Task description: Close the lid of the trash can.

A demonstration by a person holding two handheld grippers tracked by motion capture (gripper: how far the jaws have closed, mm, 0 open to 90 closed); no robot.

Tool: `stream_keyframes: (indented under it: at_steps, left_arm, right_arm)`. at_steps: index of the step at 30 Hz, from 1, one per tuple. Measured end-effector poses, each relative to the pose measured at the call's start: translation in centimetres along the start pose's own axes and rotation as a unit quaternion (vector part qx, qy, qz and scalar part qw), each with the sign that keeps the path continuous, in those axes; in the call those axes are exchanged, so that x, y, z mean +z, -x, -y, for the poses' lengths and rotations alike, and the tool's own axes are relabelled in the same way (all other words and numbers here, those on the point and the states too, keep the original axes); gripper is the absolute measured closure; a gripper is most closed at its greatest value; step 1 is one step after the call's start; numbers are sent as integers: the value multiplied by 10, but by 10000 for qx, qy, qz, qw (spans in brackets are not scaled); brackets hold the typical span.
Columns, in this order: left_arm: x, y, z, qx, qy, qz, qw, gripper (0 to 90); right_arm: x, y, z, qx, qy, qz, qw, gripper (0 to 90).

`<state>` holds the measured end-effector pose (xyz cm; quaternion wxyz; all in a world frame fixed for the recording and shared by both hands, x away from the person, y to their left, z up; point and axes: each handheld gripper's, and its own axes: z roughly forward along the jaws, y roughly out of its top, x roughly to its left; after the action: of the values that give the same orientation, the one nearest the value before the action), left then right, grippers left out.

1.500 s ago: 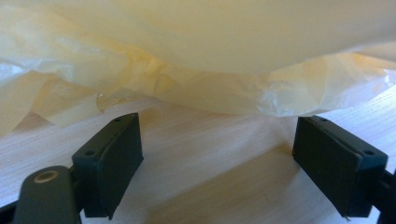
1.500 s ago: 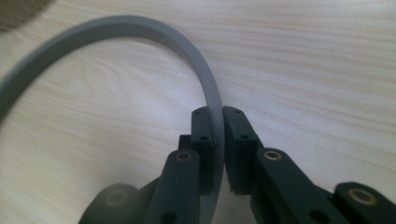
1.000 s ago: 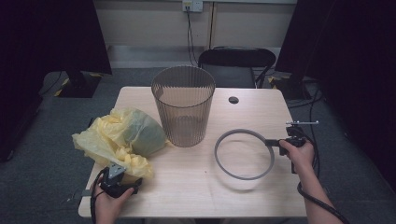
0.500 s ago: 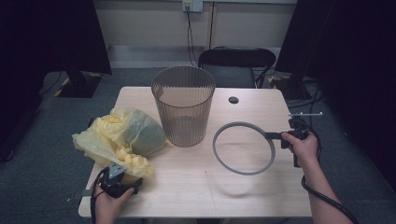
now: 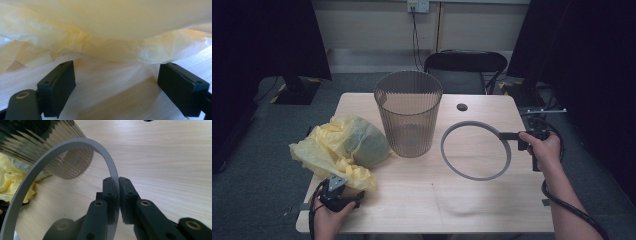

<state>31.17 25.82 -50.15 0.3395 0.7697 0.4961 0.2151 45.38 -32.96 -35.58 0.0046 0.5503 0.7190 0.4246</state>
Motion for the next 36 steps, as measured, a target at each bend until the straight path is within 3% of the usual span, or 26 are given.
stream_keyframes:
  at_steps: [36]
  left_arm:
    - [0,0,0,16,-18,39,10000,123]
  right_arm:
    - [-24,-45,-50,-285,38,-383,9989,839]
